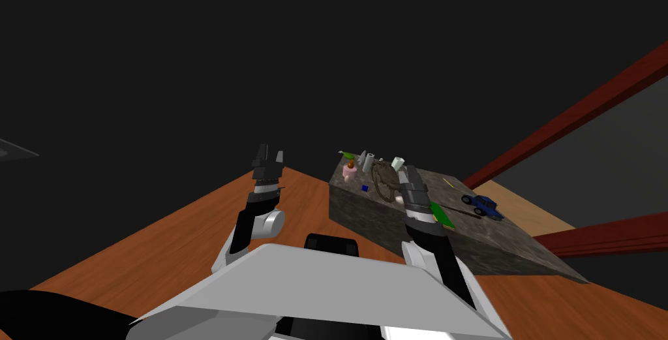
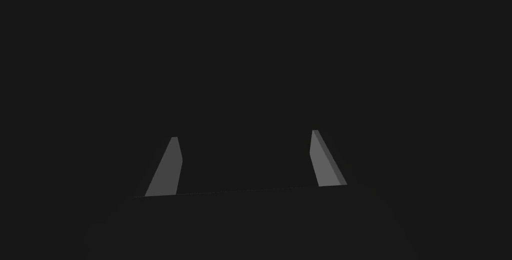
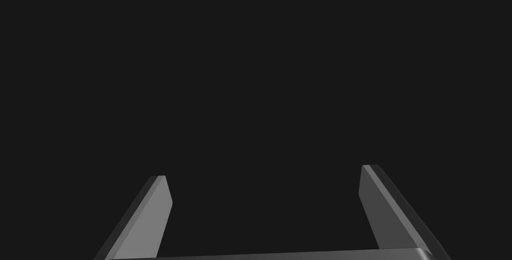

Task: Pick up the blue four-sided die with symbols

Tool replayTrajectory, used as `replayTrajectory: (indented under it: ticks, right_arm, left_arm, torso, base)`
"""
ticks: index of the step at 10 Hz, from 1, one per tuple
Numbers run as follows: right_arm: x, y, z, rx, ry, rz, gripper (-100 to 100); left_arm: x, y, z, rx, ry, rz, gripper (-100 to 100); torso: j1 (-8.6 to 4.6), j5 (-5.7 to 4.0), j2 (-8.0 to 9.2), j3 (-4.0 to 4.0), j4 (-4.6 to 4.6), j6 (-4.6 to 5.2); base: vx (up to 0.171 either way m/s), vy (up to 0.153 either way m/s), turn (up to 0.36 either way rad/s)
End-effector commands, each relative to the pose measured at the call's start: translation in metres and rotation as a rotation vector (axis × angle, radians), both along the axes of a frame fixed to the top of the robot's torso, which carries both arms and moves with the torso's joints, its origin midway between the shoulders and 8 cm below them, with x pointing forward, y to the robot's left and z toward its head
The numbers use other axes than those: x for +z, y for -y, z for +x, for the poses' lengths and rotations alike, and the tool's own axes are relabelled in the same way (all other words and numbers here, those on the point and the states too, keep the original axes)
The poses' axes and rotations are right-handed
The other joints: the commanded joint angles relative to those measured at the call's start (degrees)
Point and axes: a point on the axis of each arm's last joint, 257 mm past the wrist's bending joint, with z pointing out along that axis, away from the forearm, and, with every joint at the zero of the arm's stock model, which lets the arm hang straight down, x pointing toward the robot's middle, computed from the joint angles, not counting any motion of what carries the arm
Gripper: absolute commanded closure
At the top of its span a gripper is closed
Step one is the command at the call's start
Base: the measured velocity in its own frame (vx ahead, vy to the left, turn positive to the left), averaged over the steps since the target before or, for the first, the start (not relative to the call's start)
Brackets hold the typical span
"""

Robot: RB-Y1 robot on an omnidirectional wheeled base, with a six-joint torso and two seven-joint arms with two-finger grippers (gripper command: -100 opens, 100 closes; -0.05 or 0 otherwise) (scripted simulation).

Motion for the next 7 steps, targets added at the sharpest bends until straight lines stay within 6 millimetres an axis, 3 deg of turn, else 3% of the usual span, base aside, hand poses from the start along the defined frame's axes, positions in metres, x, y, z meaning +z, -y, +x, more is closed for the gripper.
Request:
replayTrajectory:
  ticks: [1,2,3,5,6,7]
  right_arm:
    - [-0.015,-0.005,0.005,0.009,-0.04,-0.074,-100]
    - [-0.03,-0.009,0.009,0.011,-0.074,-0.13,-100]
    - [-0.03,-0.01,0.009,0.016,-0.076,-0.14,-100]
    - [-0.064,-0.016,0.015,0.024,-0.15,-0.271,-100]
    - [-0.065,-0.017,0.015,0.032,-0.152,-0.285,-100]
    - [-0.084,-0.018,0.016,0.036,-0.191,-0.356,-100]
  left_arm:
    - [0.0,0.0,0.0,0.0,0.0,0.0,0]
    - [0.0,0.0,0.0,0.0,0.0,0.0,0]
    - [0.0,0.0,0.0,0.0,0.0,0.0,0]
    - [0.0,0.0,0.0,0.0,0.0,0.0,0]
    - [0.0,0.0,0.0,0.0,0.0,0.0,0]
    - [0.0,0.0,0.0,0.0,0.0,0.0,0]
  torso:
    - [0.0,0.0,0.0,0.0,0.0,0.0]
    - [-0.02,-0.01,-0.01,-0.01,-0.01,0.0]
    - [0.01,-0.01,0.0,0.0,-0.01,0.0]
    - [0.01,0.0,-0.03,-0.02,-0.01,0.0]
    - [0.06,0.01,-0.02,-0.01,-0.01,0.0]
    - [0.04,0.01,-0.03,-0.02,-0.01,0.0]
  base:
    - [-0.03,0.017,0.004]
    - [-0.036,0.029,0.01]
    - [-0.025,0.027,-0.001]
    - [-0.03,0.033,0.014]
    - [-0.031,0.033,0.001]
    - [-0.037,0.032,0.016]
